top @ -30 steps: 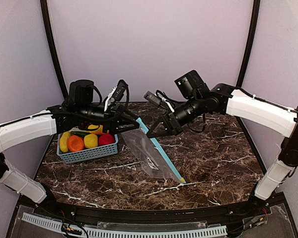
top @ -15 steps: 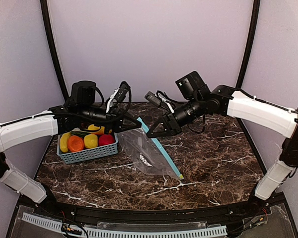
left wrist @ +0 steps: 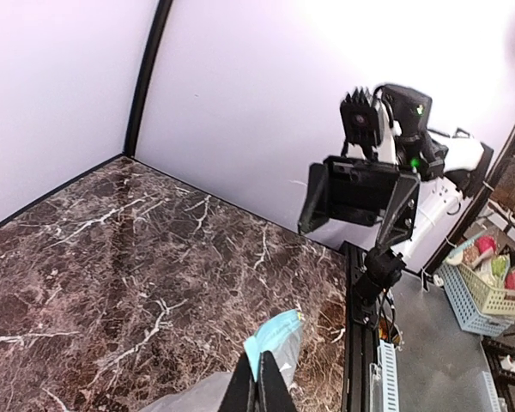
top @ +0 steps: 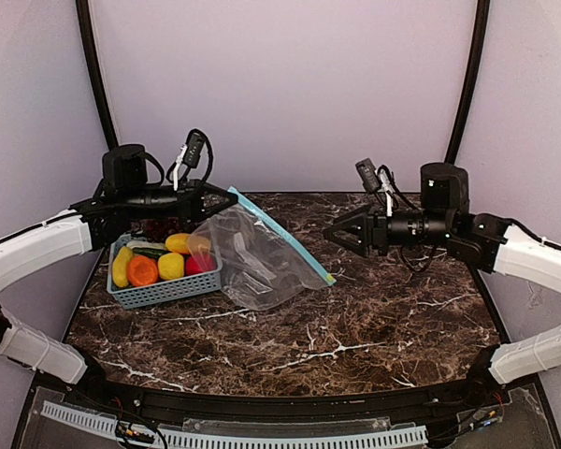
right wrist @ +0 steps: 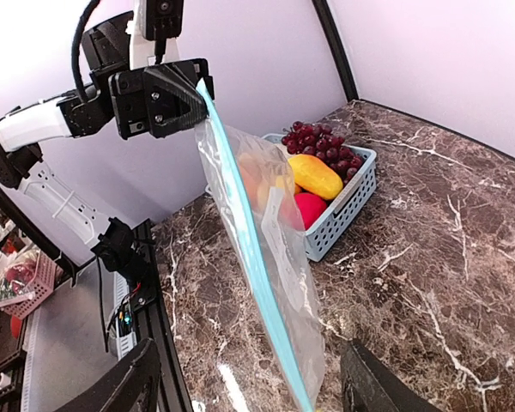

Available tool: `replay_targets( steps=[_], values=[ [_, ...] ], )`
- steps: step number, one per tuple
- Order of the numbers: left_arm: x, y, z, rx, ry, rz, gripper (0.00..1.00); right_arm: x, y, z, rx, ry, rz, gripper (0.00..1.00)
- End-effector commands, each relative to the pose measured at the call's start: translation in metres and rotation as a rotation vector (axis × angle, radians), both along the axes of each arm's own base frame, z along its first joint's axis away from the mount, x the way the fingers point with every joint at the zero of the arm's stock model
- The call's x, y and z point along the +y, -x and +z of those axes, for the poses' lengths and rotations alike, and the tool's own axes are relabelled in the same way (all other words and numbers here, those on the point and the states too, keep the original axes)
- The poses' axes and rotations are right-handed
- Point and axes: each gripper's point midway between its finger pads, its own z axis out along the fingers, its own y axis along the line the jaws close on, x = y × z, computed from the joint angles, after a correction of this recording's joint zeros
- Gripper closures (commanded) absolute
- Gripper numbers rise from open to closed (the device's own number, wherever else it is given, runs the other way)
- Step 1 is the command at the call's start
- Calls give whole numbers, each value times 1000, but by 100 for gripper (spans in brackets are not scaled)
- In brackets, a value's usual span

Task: Place the food in the zip-top bag and seal the zipper
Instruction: Pass from the right arm to the left, then pass from the left arm to the right

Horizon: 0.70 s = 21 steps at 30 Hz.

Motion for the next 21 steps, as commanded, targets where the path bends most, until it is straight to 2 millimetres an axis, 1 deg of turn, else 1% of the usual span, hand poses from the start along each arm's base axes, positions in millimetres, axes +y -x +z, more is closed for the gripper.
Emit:
replay_targets(
  steps=[1,4,7,11,15,21],
  values=[
    [9,-16,3,80,71,6,99,-6,-11,-3,13,-116,-59,33],
    [14,-23,1,110,76,14,99,-11,-13,-21,47,-124,-58,37],
    [16,-25,0,113,74,19,99,-18,-17,-35,79,-136,-53,42],
    [21,-28,1,94,65,44,99,-25,-23,-55,121,-143,-49,46],
    [25,-31,1,92,59,63,99,-27,-26,-78,182,-130,-38,51],
    [27,-33,2,96,60,72,99,-25,-24,-97,221,-120,-18,56]
  ],
)
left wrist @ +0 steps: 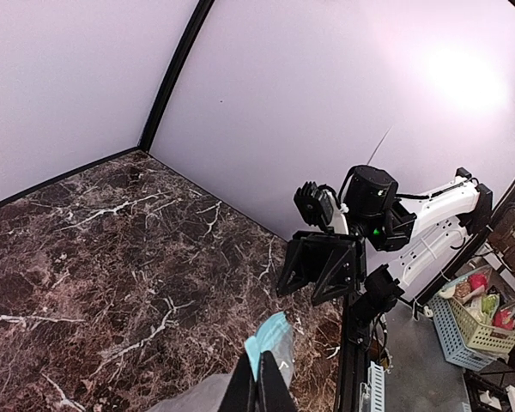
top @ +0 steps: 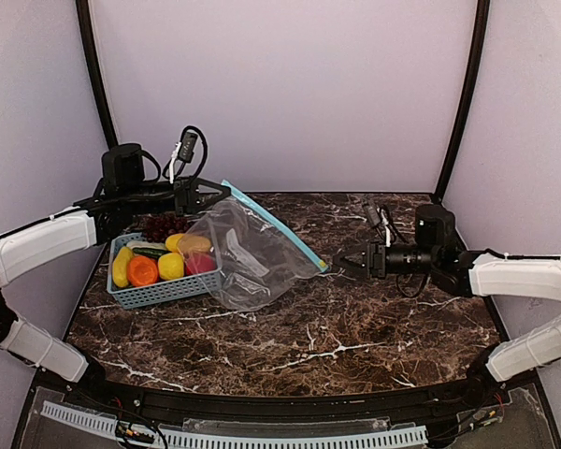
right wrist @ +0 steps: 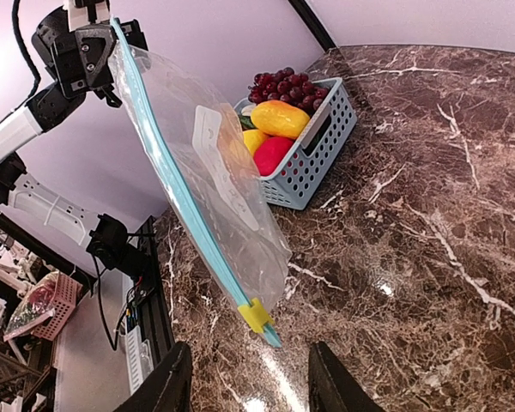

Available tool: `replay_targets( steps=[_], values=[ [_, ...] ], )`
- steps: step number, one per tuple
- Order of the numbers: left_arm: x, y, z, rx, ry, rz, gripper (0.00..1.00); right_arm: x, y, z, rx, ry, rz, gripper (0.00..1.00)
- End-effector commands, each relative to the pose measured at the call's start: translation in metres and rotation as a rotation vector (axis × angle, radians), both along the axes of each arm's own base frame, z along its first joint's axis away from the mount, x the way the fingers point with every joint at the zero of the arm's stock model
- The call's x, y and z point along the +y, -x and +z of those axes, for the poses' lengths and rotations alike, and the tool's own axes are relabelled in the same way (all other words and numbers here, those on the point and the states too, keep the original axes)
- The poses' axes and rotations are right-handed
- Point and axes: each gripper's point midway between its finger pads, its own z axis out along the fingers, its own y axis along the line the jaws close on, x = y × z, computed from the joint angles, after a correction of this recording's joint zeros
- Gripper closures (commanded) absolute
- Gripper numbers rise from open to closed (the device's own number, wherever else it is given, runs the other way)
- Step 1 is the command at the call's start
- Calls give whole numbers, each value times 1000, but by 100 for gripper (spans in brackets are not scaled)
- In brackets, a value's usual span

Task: Place the food in the zip-top bag and seal the zipper
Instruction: Pass from the left arm to the right

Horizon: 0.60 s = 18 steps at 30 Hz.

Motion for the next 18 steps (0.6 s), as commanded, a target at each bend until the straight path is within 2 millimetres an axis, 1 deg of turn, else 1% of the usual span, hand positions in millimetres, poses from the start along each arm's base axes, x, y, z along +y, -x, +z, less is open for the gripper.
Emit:
replay_targets(
  steps=[1,5,8,18],
  values=[
    [5,4,7,-16,7,2,99,3,4,-2,-8,-35,40,57],
    [6,3,7,-15,7,6,99,6,8,-14,22,-33,78,61],
    [6,3,7,-13,7,5,99,8,6,-19,29,-27,86,62],
    [6,3,6,-6,9,2,99,16,4,-23,34,-28,126,68]
  ],
)
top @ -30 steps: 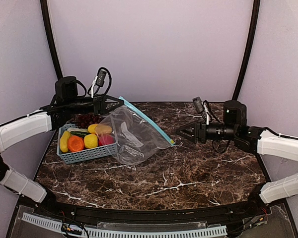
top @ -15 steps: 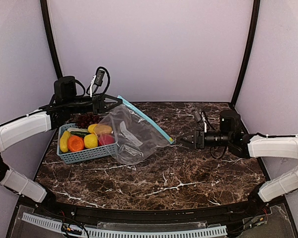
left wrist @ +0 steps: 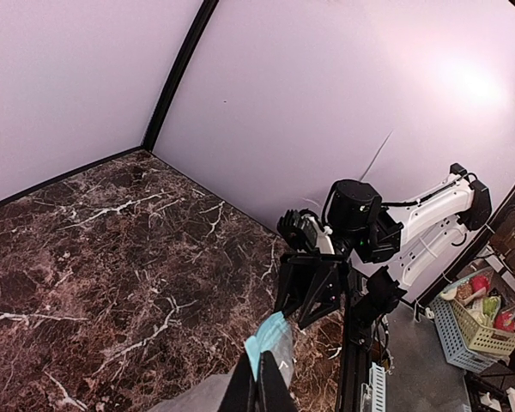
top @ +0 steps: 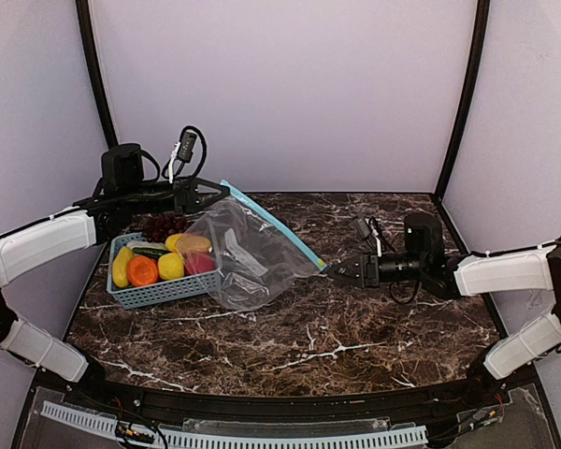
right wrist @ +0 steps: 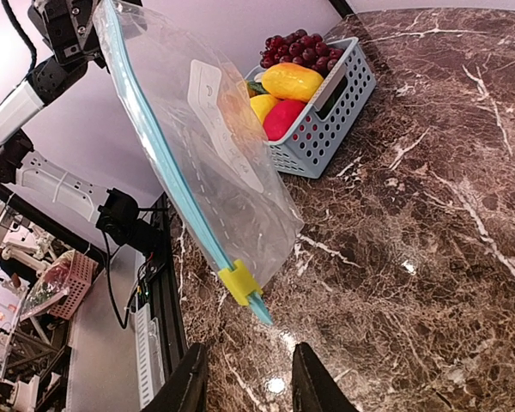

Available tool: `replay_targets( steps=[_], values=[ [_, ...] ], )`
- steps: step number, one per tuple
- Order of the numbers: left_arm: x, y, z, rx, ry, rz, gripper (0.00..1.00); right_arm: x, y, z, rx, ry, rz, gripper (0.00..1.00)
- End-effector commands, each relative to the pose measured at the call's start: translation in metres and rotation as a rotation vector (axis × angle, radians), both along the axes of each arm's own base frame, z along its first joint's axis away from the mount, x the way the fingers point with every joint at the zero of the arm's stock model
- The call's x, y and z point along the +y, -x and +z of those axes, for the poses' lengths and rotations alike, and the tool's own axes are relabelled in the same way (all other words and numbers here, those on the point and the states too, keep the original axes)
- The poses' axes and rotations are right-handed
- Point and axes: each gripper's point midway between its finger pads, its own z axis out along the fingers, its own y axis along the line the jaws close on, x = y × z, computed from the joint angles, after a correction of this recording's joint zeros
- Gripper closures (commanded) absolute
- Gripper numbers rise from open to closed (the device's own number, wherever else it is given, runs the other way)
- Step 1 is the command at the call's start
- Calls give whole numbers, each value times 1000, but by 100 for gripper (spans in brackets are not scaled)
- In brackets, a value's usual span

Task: Place the food in the zip-top bag and seal the zipper
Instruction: Pass from the left arm to the right

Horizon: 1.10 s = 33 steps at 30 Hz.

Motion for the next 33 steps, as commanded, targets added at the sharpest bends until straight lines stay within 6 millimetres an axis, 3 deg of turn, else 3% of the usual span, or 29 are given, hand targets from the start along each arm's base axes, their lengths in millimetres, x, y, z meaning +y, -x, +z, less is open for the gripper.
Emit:
replay_targets(
  steps=[1,21,25,30,33],
  values=[
    [3,5,7,-11,11,-7,99,5,-3,9,-35,-29,34,69],
    [2,4,4,0,10,-14,99,19,-14,9,-58,-45,81,74],
    [2,4,4,3,9,-15,99,20,-14,10,-60,-53,91,81],
    [2,3,2,5,4,-11,99,21,-12,14,-65,-72,102,99],
    [3,-1,0,-5,-13,7,99,20,-9,20,-71,-74,106,100]
  ],
)
